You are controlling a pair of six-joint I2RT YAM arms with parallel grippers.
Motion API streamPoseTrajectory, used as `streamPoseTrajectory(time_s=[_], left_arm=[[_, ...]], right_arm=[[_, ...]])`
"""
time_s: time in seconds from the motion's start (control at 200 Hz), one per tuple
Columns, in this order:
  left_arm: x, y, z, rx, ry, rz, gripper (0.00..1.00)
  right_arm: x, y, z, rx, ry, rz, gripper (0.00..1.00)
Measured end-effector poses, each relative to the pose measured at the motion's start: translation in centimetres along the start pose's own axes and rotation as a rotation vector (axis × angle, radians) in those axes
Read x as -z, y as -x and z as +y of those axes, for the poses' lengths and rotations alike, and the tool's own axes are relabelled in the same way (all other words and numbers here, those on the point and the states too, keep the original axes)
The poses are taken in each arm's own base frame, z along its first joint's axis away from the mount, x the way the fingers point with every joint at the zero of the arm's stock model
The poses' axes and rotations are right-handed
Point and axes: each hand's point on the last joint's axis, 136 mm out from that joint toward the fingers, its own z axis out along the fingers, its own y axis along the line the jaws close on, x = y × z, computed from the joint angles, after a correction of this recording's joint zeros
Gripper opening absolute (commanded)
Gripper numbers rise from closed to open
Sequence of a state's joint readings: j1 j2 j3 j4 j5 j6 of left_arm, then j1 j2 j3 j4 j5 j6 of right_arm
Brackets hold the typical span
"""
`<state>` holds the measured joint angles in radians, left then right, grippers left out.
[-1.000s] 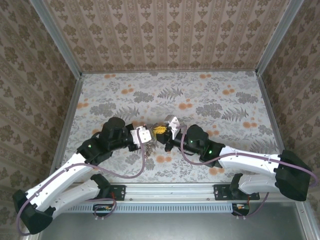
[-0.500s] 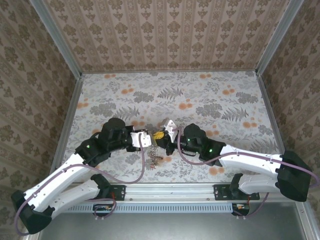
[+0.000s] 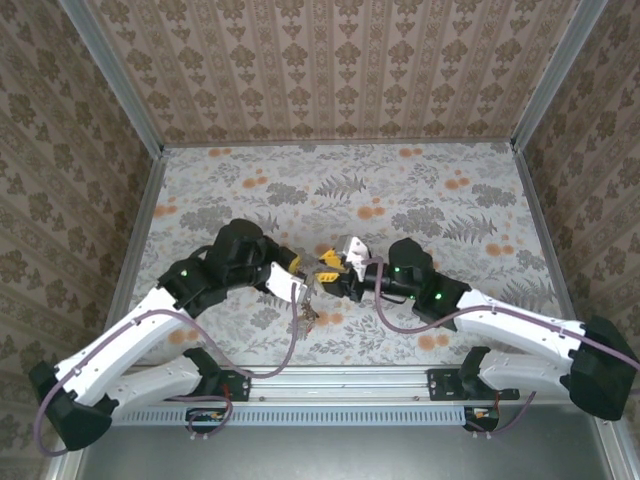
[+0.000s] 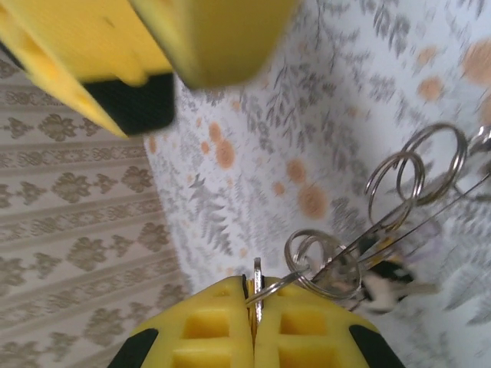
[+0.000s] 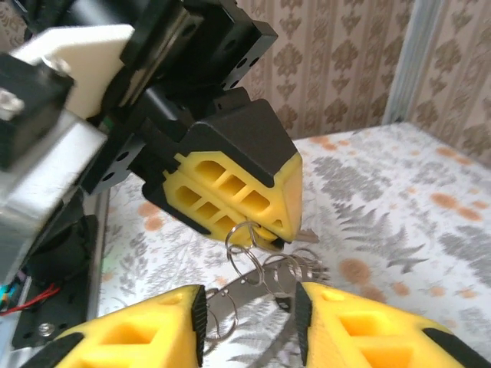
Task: Put the keys on the keyring
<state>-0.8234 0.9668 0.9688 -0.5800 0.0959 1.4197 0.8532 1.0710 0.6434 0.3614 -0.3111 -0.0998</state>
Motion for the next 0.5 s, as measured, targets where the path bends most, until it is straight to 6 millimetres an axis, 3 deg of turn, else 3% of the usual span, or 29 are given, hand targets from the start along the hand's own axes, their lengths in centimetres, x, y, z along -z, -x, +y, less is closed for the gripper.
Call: streamPoseTrajectory(time_s=[0.085, 0.125, 0.14, 0.155, 0.32, 0.5], left_arm=[[-0.4, -0.7, 1.5, -0.121, 0.000, 0.048, 0.00], [-0.5, -1.1, 2.2, -0.179, 0.004, 0.074, 0.00], [-0.5, -1.3, 2.5, -0.199, 0.006, 0.084, 0.00], [-0.6, -1.4, 2.8, -0.218, 0.006, 0.095, 0.00], [-0.8, -3.5, 6.7, -0.378, 0.025, 0.196, 0.00], [-0.2, -6.0, 13.3, -0.506, 0.067, 0.334, 0.00]], right_arm=[[1.3, 0.1, -1.1, 0.034, -0.053, -0.016, 0.64], [1.9, -0.1, -1.6, 0.045, -0.078, -0.020, 0.77], [2.2, -0.2, -1.9, 0.052, -0.090, -0.020, 0.93], [2.4, -0.3, -2.1, 0.056, -0.101, -0.021, 0.99], [4.7, -1.5, -4.2, 0.082, -0.210, -0.024, 0.99], [6.1, -1.4, -5.3, 0.092, -0.281, -0.045, 1.00]])
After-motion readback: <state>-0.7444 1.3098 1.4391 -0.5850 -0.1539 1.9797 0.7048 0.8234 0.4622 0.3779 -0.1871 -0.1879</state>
